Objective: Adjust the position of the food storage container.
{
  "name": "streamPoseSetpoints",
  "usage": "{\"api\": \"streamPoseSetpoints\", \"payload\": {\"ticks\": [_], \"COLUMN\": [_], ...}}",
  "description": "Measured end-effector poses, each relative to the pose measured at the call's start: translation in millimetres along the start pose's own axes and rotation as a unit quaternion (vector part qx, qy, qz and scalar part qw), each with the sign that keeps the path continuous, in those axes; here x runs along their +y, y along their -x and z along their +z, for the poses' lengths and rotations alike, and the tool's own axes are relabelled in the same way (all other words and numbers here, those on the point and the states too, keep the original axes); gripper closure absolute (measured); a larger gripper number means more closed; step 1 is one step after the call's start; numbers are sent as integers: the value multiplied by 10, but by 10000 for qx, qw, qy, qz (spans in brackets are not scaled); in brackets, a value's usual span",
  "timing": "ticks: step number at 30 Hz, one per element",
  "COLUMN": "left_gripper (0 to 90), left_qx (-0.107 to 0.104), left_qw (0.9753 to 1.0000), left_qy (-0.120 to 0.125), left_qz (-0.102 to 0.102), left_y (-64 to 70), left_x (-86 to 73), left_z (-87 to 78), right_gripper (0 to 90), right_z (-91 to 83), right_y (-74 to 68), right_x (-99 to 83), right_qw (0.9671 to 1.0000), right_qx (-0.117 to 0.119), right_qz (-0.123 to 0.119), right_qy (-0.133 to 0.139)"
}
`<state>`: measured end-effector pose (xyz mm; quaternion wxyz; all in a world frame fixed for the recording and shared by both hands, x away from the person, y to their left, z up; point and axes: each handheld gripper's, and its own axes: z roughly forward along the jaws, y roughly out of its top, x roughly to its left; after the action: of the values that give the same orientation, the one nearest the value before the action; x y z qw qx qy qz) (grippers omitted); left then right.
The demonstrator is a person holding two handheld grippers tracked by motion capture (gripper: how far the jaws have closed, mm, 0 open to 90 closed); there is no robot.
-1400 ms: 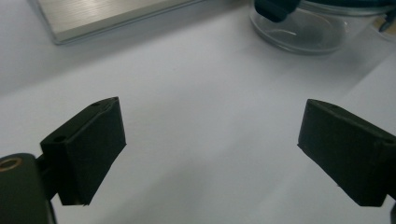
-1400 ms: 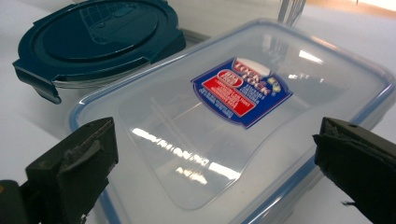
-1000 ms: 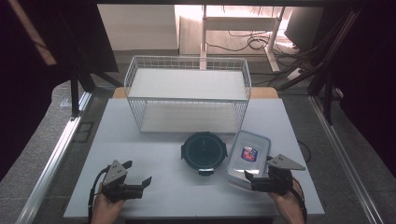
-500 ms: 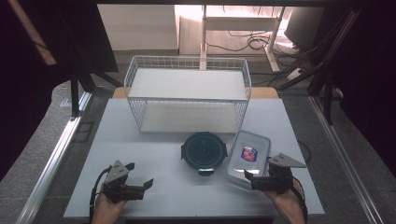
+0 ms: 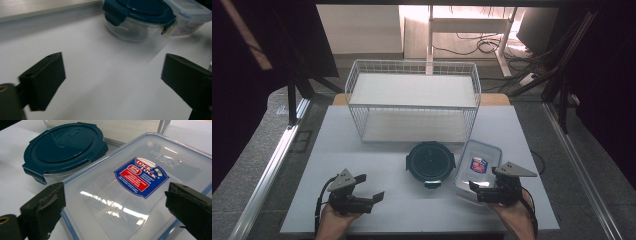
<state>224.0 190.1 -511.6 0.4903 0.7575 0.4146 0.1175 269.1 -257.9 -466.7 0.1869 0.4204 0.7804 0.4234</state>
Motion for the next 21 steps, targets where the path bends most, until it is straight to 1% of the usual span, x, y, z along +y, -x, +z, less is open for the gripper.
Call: {"api": "streamPoseSetpoints", "payload": {"ticks": [1, 2, 3, 4, 5, 6, 7, 9, 10, 11, 12, 13, 14, 15, 16, 17, 18, 19, 20, 21], "left_gripper": [111, 111, 173, 257, 297, 297, 339, 366, 365, 355, 320, 320, 292, 258, 227, 222, 220, 220, 222, 223], "left_qx": [0, -38, -40, -66, -66, -128, -197, -275, -265, -263, -253, -228, -192, -163, -149, -149, -158, -158, -171, -171], "left_qw": [10000, 10000, 10000, 9998, 9998, 9996, 9994, 9989, 9986, 9985, 9984, 9984, 9985, 9986, 9989, 9989, 9991, 9991, 9991, 9991], "left_qy": [0, -2, -7, -42, -42, -82, -104, -175, -209, -224, -242, -236, -203, -176, -154, -154, -139, -139, -149, -149], "left_qz": [0, 47, 78, 183, 183, 249, 270, 341, 397, 419, 446, 466, 479, 479, 417, 417, 364, 364, 348, 348], "left_y": [0, 42, 67, 130, 130, 170, 200, 255, 282, 293, 302, 303, 298, 286, 260, 260, 241, 241, 234, 234], "left_x": [0, 52, 79, 135, 135, 168, 190, 212, 212, 206, 194, 179, 163, 150, 134, 134, 125, 125, 120, 120], "left_z": [0, 35, 55, 107, 107, 144, 178, 242, 273, 288, 302, 312, 317, 320, 318, 318, 314, 314, 314, 314], "right_gripper": [33, 40, 53, 70, 70, 84, 114, 204, 250, 345, 464, 464, 525, 610, 727, 727, 810, 810, 857, 857], "right_z": [0, 1, 7, 12, 12, 13, 15, 27, 36, 47, 73, 73, 93, 116, 165, 165, 227, 227, 304, 304], "right_y": [0, -7, -18, -31, -31, -36, -48, -67, -84, -108, -144, -144, -168, -192, -240, -240, -284, -284, -331, -331], "right_x": [0, 3, 10, 19, 19, 22, 30, 48, 60, 79, 113, 113, 134, 155, 199, 199, 238, 238, 276, 276], "right_qw": [10000, 10000, 10000, 10000, 10000, 10000, 10000, 9998, 9997, 9994, 9985, 9985, 9980, 9975, 9966, 9966, 9957, 9957, 9947, 9947], "right_qx": [0, -9, -25, -32, -32, -26, 3, 115, 177, 270, 441, 441, 479, 487, 523, 523, 587, 587, 637, 637], "right_qz": [0, -3, -24, -34, -34, -45, -69, -128, -147, -198, -280, -280, -346, -435, -544, -544, -612, -612, -673, -673], "right_qy": [0, -1, 7, 8, 8, 10, -1, -73, -97, -116, -175, -175, -210, -251, -315, -315, -368, -368, -444, -444]}}
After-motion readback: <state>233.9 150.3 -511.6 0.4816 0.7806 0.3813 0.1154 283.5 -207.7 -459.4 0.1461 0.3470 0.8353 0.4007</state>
